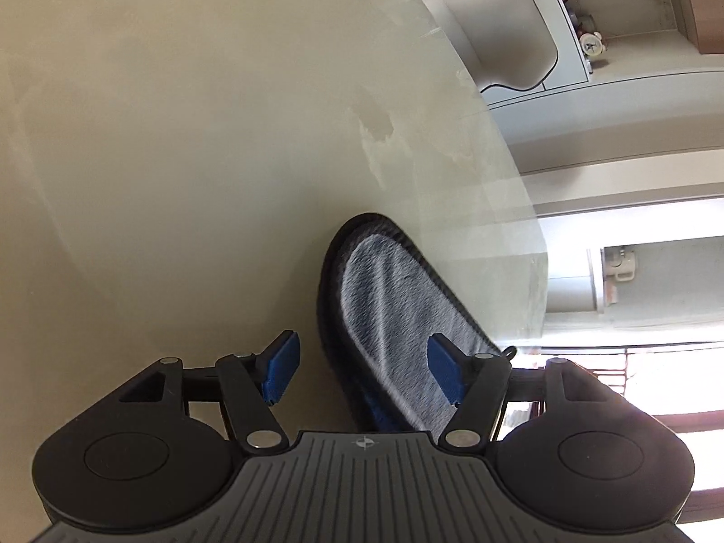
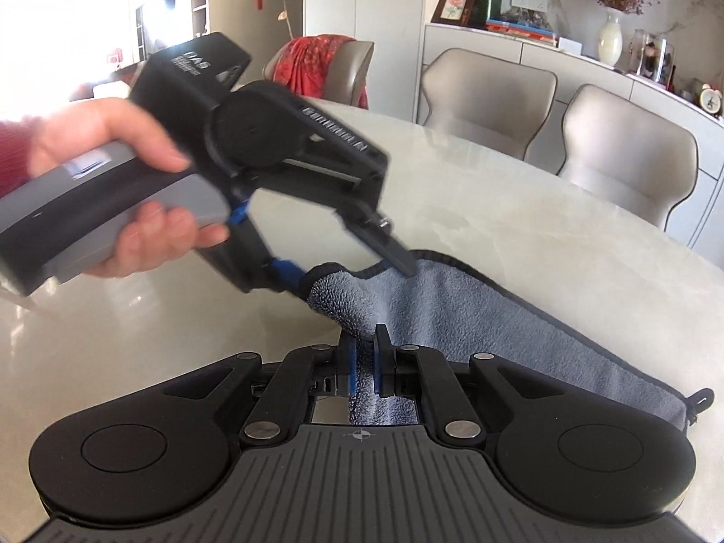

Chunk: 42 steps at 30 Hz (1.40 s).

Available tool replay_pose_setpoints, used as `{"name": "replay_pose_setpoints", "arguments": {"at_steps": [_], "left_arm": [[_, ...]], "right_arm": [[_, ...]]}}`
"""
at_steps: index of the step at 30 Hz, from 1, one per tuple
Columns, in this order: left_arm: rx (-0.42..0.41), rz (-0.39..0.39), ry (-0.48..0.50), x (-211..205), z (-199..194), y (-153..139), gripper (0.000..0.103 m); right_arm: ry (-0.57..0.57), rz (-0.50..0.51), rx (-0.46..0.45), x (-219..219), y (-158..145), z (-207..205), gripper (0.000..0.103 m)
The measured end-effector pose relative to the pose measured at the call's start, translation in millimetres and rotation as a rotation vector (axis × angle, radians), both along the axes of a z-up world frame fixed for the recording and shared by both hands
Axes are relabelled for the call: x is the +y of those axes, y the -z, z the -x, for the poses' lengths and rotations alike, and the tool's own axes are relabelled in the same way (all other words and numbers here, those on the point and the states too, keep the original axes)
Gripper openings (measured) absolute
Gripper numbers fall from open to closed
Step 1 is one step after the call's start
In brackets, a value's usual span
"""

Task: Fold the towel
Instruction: 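Lift the folded edge with both grippers and fold it over again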

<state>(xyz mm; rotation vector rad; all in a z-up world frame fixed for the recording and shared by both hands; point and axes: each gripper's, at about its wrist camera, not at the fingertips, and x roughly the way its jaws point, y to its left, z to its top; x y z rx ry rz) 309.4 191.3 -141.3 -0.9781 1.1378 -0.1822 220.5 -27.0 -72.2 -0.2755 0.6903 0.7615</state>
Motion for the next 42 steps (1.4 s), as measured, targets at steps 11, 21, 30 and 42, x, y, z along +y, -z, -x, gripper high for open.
{"name": "replay_pose_setpoints", "arguments": {"at_steps": [11, 21, 30, 42], "left_arm": [[-0.024, -0.164, 0.115, -16, -20, -9, 0.007], [-0.021, -0.203, 0.127, -18, -20, -19, 0.007], [-0.083, -0.303, 0.188, -38, -23, -46, 0.007], [-0.231, -0.34, 0.394, -140, -38, -80, 0.007]], "right_arm": [[-0.025, 0.008, 0.026, -1, 6, 5, 0.01], [-0.046, 0.032, -0.06, 21, 5, 18, 0.028], [-0.009, -0.03, -0.105, 21, 2, 13, 0.013], [0.281, -0.256, 0.017, -72, -8, 19, 0.011]]}}
